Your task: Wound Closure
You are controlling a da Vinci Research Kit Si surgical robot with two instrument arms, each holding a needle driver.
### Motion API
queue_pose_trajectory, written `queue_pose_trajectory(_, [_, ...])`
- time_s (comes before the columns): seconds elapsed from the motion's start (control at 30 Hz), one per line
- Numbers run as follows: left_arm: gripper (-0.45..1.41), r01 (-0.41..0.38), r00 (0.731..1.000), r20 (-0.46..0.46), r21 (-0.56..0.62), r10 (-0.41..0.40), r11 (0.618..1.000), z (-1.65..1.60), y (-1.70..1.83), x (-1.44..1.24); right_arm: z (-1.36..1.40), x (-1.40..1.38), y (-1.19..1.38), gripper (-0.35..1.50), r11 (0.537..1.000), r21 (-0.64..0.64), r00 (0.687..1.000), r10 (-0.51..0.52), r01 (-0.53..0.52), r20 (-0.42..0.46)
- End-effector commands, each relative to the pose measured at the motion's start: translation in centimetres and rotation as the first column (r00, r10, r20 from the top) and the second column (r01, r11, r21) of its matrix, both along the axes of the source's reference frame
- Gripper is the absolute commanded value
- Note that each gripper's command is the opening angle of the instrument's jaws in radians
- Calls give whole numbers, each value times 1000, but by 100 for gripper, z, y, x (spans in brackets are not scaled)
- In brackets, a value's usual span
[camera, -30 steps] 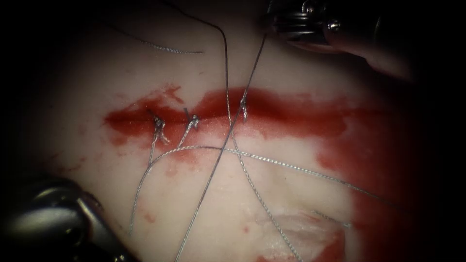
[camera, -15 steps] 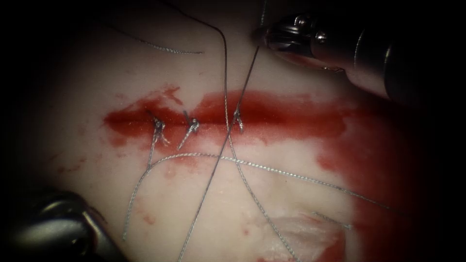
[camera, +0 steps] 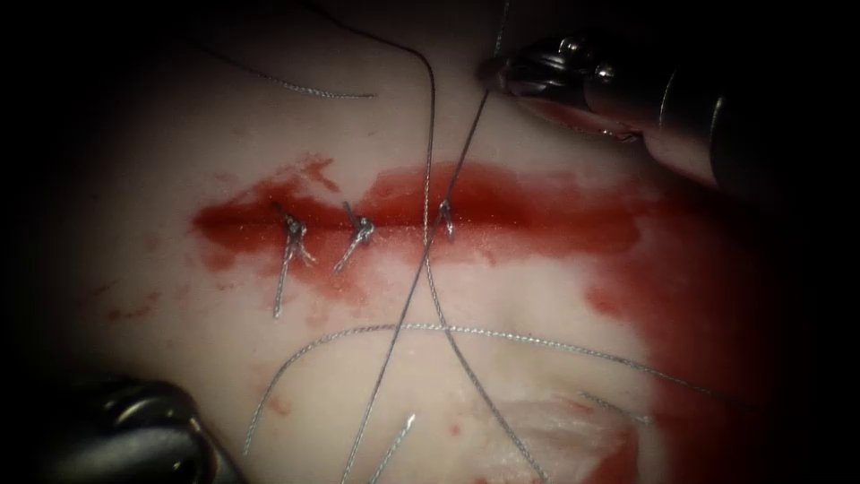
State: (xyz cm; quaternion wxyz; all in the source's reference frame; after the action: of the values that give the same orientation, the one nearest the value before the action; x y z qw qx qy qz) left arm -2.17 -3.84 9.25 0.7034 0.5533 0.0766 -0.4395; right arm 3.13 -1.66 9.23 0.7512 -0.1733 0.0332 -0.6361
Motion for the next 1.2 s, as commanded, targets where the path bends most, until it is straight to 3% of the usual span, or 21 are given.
queue_pose_trajectory(0.03, [-45,4,1000,7,-4,-4,1000,-2,11,-6,-1,7,12,-35,1000,-4,1000,5,-5,-4])
queue_pose_trajectory(0.4, [-45,7,1000,30,-12,-7,1000,-7,19,-6,-6,8,14,-35,999,16,999,35,-35,-14])
queue_pose_trajectory(0.47, [-45,24,999,39,-20,-24,999,-9,24,-6,-9,9,14,-35,995,47,995,88,-86,-37])
queue_pose_trajectory(0.5, [-45,41,998,46,-28,-40,999,-10,28,-5,-11,9,14,-27,980,91,981,185,-180,-51])
queue_pose_trajectory(0.57, [-45,59,997,44,-53,-57,997,-11,37,-3,-17,8,14,41,949,140,954,293,-282,-64])
queue_pose_trajectory(0.6, [-45,68,998,25,-83,-66,994,-12,44,0,-21,8,14,61,893,193,902,426,-407,-71])
queue_pose_trajectory(0.63, [-45,55,998,13,-165,-54,985,-12,56,5,-30,6,15,91,806,260,823,564,-531,-69])
queue_pose_trajectory(0.67, [-45,55,998,13,-165,-54,985,-12,56,5,-30,6,15,91,806,260,823,564,-531,-69])
queue_pose_trajectory(0.7, [-45,51,999,0,-219,-53,974,-13,66,8,-36,5,15,105,776,283,797,601,-563,-64])
queue_pose_trajectory(0.73, [-45,55,998,-10,-304,-61,951,-15,83,14,-54,2,16,113,721,330,751,658,-609,-53])
queue_pose_trajectory(0.8, [-45,103,994,13,-370,-106,923,-22,103,20,-73,-3,17,111,669,373,712,702,-642,-34])
queue_pose_trajectory(0.83, [-45,153,988,62,-421,-140,894,-29,120,24,-93,-7,17,111,605,417,663,749,-678,-8])
queue_pose_trajectory(0.9, [-45,177,984,119,-476,-136,861,-41,139,30,-118,-13,17,116,511,468,592,806,-721,33])
queue_pose_trajectory(0.97, [-45,179,982,138,-501,-126,847,-45,145,31,-125,-14,17,121,488,480,576,816,-729,44])
queue_pose_trajectory(1.0, [-45,182,980,169,-553,-105,813,-50,152,31,-138,-17,15,120,457,507,561,826,-731,64])
queue_pose_trajectory(1.03, [-45,182,980,169,-553,-105,813,-50,152,31,-138,-17,15,120,457,507,561,826,-731,64])
queue_pose_trajectory(1.1, [-45,195,972,221,-590,-76,784,-54,161,29,-151,-21,11,120,363,576,512,851,-733,115])
queue_pose_trajectory(1.13, [-45,239,956,285,-604,-75,760,-54,166,28,-162,-24,4,103,244,655,468,863,-715,189])
queue_pose_trajectory(1.17, [-45,239,956,285,-604,-75,760,-54,166,28,-162,-24,4,103,244,655,468,863,-715,189])
queue_pose_trajectory(1.2, [-45,270,946,311,-611,-88,744,-52,169,28,-169,-25,-4,34,33,708,364,873,-705,323])
